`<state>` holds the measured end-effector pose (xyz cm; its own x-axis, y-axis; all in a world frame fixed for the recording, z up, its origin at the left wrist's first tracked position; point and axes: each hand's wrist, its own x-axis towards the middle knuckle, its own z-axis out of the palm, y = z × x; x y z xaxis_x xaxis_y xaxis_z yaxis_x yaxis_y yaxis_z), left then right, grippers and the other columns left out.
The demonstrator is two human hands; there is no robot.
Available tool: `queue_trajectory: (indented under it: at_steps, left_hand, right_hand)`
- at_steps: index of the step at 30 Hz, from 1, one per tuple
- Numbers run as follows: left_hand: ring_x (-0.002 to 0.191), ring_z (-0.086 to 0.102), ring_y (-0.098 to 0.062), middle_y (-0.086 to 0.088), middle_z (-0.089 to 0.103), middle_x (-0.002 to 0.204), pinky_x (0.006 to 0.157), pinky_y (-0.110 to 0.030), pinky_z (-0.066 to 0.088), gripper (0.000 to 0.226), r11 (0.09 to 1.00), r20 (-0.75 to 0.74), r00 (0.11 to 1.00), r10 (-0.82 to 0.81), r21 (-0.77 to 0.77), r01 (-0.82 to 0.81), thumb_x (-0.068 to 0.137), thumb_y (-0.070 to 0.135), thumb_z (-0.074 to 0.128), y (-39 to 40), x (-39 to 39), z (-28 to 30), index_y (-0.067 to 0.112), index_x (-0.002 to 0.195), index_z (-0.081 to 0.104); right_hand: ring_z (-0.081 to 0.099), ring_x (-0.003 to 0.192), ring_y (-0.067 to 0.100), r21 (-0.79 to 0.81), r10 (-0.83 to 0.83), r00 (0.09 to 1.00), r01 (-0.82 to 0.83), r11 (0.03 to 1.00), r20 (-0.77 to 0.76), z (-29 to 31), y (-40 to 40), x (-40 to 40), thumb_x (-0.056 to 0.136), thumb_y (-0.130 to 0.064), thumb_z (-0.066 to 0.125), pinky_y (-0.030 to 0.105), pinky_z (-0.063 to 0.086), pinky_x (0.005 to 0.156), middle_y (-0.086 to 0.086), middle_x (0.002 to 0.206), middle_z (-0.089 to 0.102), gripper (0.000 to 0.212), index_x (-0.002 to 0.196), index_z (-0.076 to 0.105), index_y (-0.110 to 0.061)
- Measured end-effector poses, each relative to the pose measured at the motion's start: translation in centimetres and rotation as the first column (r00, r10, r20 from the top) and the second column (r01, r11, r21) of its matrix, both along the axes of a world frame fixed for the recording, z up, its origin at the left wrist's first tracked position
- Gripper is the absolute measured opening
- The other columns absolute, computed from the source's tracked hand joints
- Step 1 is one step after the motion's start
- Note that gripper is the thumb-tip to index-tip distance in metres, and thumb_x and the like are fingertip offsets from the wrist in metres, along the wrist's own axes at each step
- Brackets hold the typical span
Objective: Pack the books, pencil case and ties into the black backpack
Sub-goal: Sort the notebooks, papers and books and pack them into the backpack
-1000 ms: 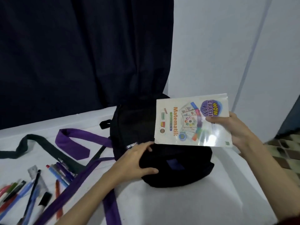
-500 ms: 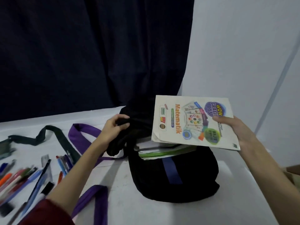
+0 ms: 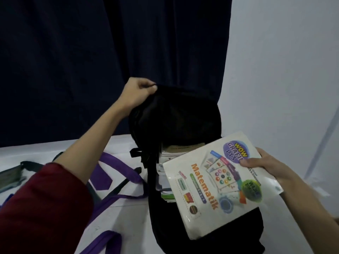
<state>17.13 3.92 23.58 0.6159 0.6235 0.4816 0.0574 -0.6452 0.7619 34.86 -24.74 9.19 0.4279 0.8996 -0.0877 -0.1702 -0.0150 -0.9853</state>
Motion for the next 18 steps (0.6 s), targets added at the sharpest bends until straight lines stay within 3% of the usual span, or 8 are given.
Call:
queue_trajectory:
  at_steps: [2, 4, 7, 9, 10, 13, 16, 18]
  left_hand:
    - [0.069, 0.057, -0.005, 0.012, 0.061, 0.082, 0.069, -0.016, 0.049, 0.011, 0.985, 0.04, 0.997, 0.064, 0.158, -0.07, 0.092, 0.011, 0.058, 0.1, 0.7, 1.2, 0.017, 0.098, 0.064]
    - [0.059, 0.054, -0.011, 0.009, 0.062, 0.088, 0.054, -0.017, 0.044, 0.019, 0.952, 0.022, 1.0, 0.01, 0.304, -0.016, 0.092, 0.003, 0.049, -0.4, 1.2, 2.0, 0.018, 0.095, 0.061]
    - [0.043, 0.044, -0.008, -0.007, 0.069, 0.084, 0.042, -0.016, 0.036, 0.04, 0.926, -0.177, 0.984, 0.015, 0.375, 0.053, 0.091, -0.003, 0.038, -1.6, 1.8, 2.8, 0.018, 0.09, 0.073]
    - [0.039, 0.041, -0.005, -0.003, 0.068, 0.089, 0.038, -0.013, 0.034, 0.044, 0.917, -0.33, 0.943, 0.048, 0.39, 0.089, 0.093, -0.002, 0.034, -2.0, 2.1, 3.2, 0.02, 0.098, 0.073]
    - [0.044, 0.045, -0.005, -0.001, 0.066, 0.099, 0.041, -0.016, 0.039, 0.044, 0.908, -0.38, 0.923, 0.062, 0.404, 0.105, 0.093, -0.001, 0.033, -2.1, 2.1, 3.4, 0.021, 0.102, 0.071]
    - [0.082, 0.062, -0.029, -0.003, 0.056, 0.122, 0.071, -0.033, 0.053, 0.041, 0.852, -0.402, 0.91, 0.107, 0.508, 0.124, 0.096, 0.002, 0.033, -2.5, 2.3, 4.1, 0.021, 0.112, 0.067]
    - [0.085, 0.056, -0.015, 0.001, 0.052, 0.117, 0.075, -0.025, 0.05, 0.035, 0.784, -0.355, 0.927, 0.119, 0.607, 0.132, 0.098, 0.005, 0.038, -2.8, 2.5, 5.0, 0.016, 0.121, 0.062]
    - [0.091, 0.052, -0.011, 0.002, 0.053, 0.115, 0.081, -0.025, 0.048, 0.034, 0.744, -0.345, 0.93, 0.126, 0.653, 0.142, 0.098, 0.007, 0.042, -3.1, 2.8, 5.4, 0.016, 0.124, 0.061]
  right_hand:
    - [0.069, 0.076, 0.04, -0.018, -0.023, 0.998, 0.022, 1.0, -0.064, -0.3, 0.3, 0.0, 0.023, -0.022, 0.097, 0.048, 0.057, 0.067, 0.03, 0.102, 0.067, 0.09, 0.104, 0.065, 0.001]
    - [0.07, 0.072, 0.037, -0.037, -0.098, 0.986, 0.094, 0.995, -0.134, -0.8, 1.0, -0.2, 0.035, -0.011, 0.092, 0.044, 0.059, 0.064, 0.028, 0.099, 0.069, 0.08, 0.108, 0.063, 0.002]
    - [0.07, 0.066, 0.031, -0.042, -0.31, 0.934, 0.307, 0.951, -0.177, -1.6, 3.4, -1.5, 0.061, 0.0, 0.075, 0.037, 0.058, 0.056, 0.022, 0.09, 0.072, 0.055, 0.114, 0.061, 0.001]
    - [0.07, 0.062, 0.028, -0.002, -0.434, 0.857, 0.452, 0.892, -0.278, -2.3, 5.3, -2.6, 0.076, 0.004, 0.066, 0.035, 0.055, 0.048, 0.019, 0.081, 0.073, 0.038, 0.113, 0.061, 0.001]
    - [0.07, 0.062, 0.029, 0.0, -0.469, 0.816, 0.498, 0.867, -0.337, -2.6, 6.2, -3.1, 0.078, 0.005, 0.064, 0.035, 0.054, 0.046, 0.018, 0.08, 0.073, 0.036, 0.114, 0.06, 0.001]
    - [0.069, 0.073, 0.033, -0.041, -0.525, 0.678, 0.592, 0.805, -0.515, -3.1, 9.1, -4.7, 0.079, 0.005, 0.066, 0.045, 0.056, 0.049, 0.022, 0.097, 0.07, 0.044, 0.121, 0.057, -0.004]
    - [0.066, 0.078, 0.031, -0.058, -0.594, 0.537, 0.711, 0.701, -0.599, -3.0, 12.5, -6.4, 0.081, 0.006, 0.066, 0.049, 0.056, 0.066, 0.017, 0.109, 0.066, 0.054, 0.127, 0.051, -0.016]
    - [0.065, 0.083, 0.028, -0.027, -0.592, 0.522, 0.736, 0.677, -0.614, -3.0, 14.3, -7.1, 0.079, 0.009, 0.066, 0.043, 0.055, 0.068, 0.015, 0.114, 0.065, 0.057, 0.127, 0.048, -0.015]
